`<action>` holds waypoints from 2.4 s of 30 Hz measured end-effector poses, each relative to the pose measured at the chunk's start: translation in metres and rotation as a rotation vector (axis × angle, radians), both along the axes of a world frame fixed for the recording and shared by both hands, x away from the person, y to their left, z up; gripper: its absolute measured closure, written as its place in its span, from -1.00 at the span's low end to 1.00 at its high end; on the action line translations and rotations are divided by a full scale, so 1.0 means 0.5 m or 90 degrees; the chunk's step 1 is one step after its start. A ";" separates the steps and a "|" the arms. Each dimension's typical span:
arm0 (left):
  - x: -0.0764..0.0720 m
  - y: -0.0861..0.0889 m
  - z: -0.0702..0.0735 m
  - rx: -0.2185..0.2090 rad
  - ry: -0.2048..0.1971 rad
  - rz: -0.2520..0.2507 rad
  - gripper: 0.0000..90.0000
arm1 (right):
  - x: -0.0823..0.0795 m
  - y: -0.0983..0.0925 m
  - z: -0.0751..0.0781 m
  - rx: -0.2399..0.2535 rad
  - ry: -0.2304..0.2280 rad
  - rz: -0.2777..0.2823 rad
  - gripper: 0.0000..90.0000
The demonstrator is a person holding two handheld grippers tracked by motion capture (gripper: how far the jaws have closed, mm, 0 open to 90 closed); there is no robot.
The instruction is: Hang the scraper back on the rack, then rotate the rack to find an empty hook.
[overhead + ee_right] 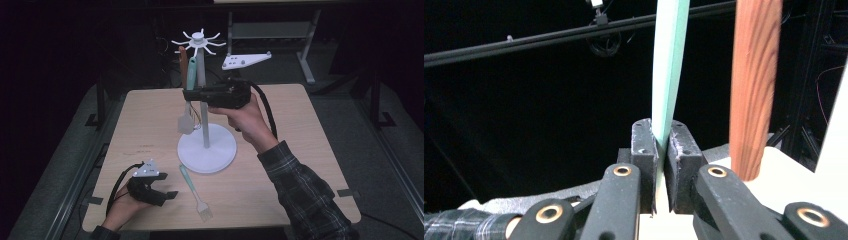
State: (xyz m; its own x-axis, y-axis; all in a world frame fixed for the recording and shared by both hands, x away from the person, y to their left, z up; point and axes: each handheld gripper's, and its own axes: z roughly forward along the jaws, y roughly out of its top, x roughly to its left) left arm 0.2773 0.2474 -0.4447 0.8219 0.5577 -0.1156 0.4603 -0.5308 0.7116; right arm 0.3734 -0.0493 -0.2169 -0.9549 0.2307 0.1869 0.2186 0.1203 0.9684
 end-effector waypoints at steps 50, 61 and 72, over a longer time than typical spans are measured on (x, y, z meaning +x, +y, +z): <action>0.018 0.021 0.139 -0.078 -0.001 0.039 1.00 | -0.012 -0.085 -0.075 -0.113 -0.025 -0.140 -0.59; 0.061 -0.013 0.289 -0.100 -0.043 0.004 1.00 | -0.034 -0.128 -0.152 -0.145 0.003 -0.179 -0.68; 0.102 -0.051 0.426 -0.108 -0.088 -0.027 1.00 | -0.070 -0.154 -0.256 -0.189 0.039 -0.199 -0.69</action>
State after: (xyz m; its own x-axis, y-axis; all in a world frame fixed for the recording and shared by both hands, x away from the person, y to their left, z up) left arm 0.3285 0.2217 -0.2317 0.8588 0.5044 -0.0900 0.3321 -0.4142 0.8474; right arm 0.3383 -0.1262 -0.3447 -0.8194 0.5598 0.1233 0.3450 0.3097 0.8860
